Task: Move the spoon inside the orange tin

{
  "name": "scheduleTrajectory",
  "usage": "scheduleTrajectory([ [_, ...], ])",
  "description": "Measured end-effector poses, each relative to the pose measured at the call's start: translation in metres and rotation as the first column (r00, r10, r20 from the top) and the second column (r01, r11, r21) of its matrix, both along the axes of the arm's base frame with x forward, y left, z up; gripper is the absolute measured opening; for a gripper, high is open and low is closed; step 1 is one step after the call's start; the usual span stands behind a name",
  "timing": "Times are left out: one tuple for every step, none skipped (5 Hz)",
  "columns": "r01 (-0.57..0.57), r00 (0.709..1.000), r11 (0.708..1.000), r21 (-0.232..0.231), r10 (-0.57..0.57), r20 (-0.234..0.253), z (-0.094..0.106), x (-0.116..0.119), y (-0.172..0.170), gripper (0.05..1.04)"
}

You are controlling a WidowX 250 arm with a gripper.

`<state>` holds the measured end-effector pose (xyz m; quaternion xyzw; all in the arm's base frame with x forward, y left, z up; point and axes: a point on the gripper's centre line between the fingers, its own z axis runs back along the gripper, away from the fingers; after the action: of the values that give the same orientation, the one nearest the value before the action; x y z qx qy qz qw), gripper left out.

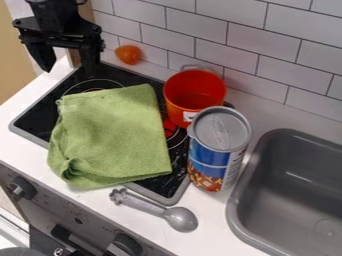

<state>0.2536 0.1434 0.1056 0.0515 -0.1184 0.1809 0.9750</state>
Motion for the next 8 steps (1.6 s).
scheduleTrajectory([
  [0.012, 1.000, 1.000, -0.014, -0.012, -0.022, -0.008, -0.003, -0.003, 0.999],
  [0.246, 0.968, 0.969, -0.034, -0.247, -0.033, -0.018, -0.015, -0.023, 0.999],
  [0.482, 0.876, 0.876, 0.004, -0.482, 0.002, -0.019, -0.029, -0.044, 0.999],
  [0.690, 0.723, 0.723, 0.012, -0.690, 0.024, -0.025, -0.042, -0.066, 0.999],
  [0.845, 0.534, 0.534, -0.005, -0.845, -0.037, -0.039, -0.059, -0.095, 0.999],
  [0.950, 0.304, 0.308, -0.049, -0.949, -0.081, -0.047, -0.067, -0.110, 0.999],
  [0.987, 0.144, 0.151, -0.053, -0.983, -0.112, -0.064, -0.075, -0.121, 0.999],
  [0.991, 0.098, 0.108, -0.083, -0.988, -0.115, -0.076, -0.075, -0.124, 0.999],
])
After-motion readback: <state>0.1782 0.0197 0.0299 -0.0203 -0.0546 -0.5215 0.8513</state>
